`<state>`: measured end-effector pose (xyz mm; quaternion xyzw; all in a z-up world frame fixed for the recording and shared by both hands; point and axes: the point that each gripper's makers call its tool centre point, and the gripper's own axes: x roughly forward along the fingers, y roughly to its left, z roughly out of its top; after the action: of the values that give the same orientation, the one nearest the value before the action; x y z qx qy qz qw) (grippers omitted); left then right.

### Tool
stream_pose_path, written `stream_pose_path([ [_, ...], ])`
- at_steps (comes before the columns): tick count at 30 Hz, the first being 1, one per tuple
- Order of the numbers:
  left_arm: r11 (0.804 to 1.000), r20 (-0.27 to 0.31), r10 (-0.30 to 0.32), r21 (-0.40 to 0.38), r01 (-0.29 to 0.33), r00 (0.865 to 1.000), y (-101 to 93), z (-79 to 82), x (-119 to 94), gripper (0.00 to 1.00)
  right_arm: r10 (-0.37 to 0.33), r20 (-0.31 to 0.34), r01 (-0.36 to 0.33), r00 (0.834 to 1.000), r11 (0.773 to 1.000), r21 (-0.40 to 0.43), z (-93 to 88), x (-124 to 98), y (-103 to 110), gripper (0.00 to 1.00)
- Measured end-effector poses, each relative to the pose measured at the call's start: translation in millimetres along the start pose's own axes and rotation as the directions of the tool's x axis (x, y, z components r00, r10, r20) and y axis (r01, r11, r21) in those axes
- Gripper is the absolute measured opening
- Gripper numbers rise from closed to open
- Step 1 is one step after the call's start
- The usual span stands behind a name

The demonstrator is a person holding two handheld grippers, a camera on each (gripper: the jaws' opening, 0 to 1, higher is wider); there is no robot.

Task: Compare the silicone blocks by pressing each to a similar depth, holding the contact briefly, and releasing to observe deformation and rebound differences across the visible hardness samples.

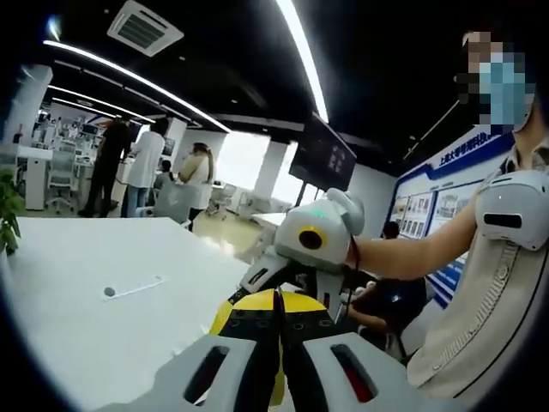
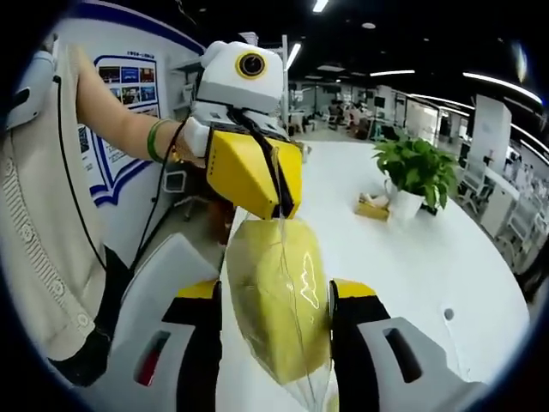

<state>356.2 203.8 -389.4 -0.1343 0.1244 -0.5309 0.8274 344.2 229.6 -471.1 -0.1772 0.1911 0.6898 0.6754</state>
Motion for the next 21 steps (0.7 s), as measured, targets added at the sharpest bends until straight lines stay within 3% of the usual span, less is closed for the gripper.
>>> stream_pose_path([
  [4, 1.000, 0.004, 0.015, -0.015, -0.015, 1.000, 9.6, -5.1, -4, 0.00, -0.047, 0.033, 0.046, 0.998, 0.998, 0.040, -4.5, -9, -4, 0.55],
  [6, 1.000, 0.005, 0.023, -0.021, -0.023, 1.000, 14.0, -7.6, -5, 0.00, -0.113, 0.081, 0.111, 0.990, 0.993, 0.038, -3.1, -16, -10, 0.55],
  [13, 0.997, -0.009, 0.057, -0.052, -0.057, 0.998, 31.2, -25.4, -8, 0.00, -0.295, 0.158, 0.271, 0.942, 0.949, 0.160, -19.0, -50, -11, 0.63],
  [17, 0.994, -0.010, 0.089, -0.070, -0.090, 0.996, 44.8, -38.6, -8, 0.00, -0.457, 0.244, 0.402, 0.855, 0.882, 0.244, -26.9, -81, -7, 0.62],
  [21, 0.988, -0.017, 0.112, -0.100, -0.113, 0.994, 60.5, -55.4, -7, 0.00, -0.581, 0.288, 0.472, 0.761, 0.801, 0.369, -38.6, -110, 8, 0.61],
])
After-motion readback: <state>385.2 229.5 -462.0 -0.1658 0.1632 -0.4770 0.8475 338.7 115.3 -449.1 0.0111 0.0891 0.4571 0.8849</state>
